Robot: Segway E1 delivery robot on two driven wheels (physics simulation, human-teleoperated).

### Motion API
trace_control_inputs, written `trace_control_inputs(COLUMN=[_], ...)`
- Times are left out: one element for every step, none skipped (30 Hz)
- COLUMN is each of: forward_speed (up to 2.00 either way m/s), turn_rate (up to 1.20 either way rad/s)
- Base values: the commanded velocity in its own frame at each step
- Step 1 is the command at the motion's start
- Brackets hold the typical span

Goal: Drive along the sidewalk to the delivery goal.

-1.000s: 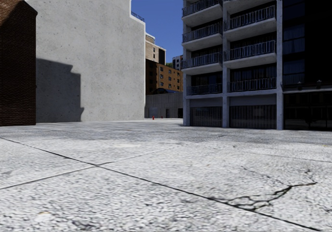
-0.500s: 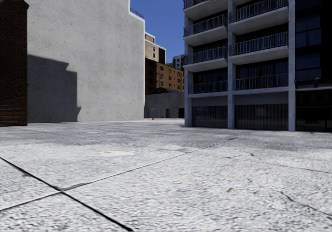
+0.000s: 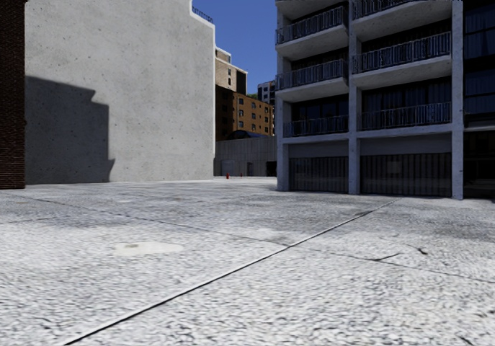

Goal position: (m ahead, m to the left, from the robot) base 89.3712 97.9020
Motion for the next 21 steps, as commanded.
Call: trace_control_inputs(forward_speed=[2.00, 2.00, 2.00, 2.00, 2.00, 2.00, 2.00, 2.00, 2.00, 2.00, 2.00, 2.00, 2.00, 2.00, 2.00, 2.00, 2.00, 2.00, 2.00, 2.00, 2.00], turn_rate=[0.00, 0.00, 0.00, 0.00, 0.00, 0.00, 0.00, 0.00, 0.00, 0.00, 0.00, 0.00, 0.00, 0.00, 0.00, 0.00, 0.00, 0.00, 0.00, 0.00, 0.00])
